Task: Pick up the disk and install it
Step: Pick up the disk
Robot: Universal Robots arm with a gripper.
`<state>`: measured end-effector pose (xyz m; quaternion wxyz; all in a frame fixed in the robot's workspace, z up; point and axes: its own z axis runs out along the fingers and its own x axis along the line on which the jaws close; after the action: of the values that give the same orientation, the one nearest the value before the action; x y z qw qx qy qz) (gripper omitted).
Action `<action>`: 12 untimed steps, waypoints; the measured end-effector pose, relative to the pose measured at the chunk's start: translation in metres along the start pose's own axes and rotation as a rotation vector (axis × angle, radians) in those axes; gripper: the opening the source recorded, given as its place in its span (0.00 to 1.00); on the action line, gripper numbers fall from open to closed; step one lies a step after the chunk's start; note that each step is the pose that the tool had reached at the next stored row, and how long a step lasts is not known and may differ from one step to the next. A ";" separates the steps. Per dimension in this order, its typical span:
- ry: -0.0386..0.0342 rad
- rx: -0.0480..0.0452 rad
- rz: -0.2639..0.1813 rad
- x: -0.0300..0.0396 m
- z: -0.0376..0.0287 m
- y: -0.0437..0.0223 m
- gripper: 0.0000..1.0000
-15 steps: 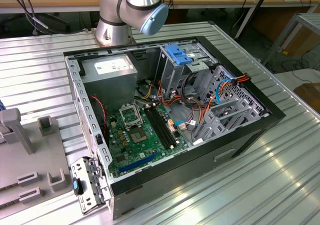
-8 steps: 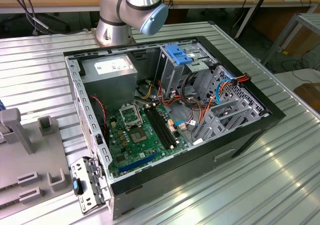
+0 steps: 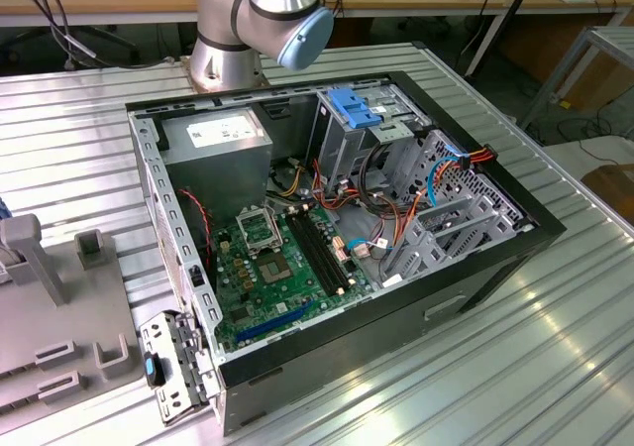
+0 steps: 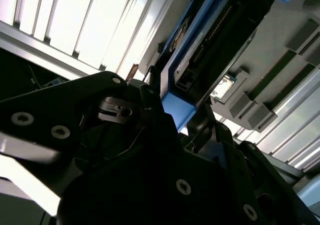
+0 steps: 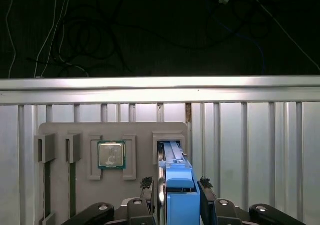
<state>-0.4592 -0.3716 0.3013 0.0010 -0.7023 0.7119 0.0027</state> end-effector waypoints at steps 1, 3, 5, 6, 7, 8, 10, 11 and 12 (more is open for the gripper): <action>0.0000 0.0000 0.000 0.0000 0.0000 0.0000 0.47; 0.0002 0.0000 0.000 0.0000 0.0000 0.0000 0.45; 0.0001 0.0000 0.000 0.0000 0.0001 0.0000 0.37; 0.0000 0.0000 0.000 0.0000 0.0001 0.0000 0.37; 0.0000 0.0000 0.000 0.0000 0.0001 0.0000 0.37; 0.0001 -0.0001 0.000 0.0000 0.0001 0.0000 0.37; 0.0000 0.0001 0.000 0.0000 0.0003 0.0000 0.37; 0.0000 0.0000 0.000 0.0000 0.0004 0.0000 0.37; 0.0000 0.0000 0.000 0.0000 0.0004 0.0000 0.37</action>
<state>-0.4592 -0.3716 0.3009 0.0010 -0.7023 0.7118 0.0027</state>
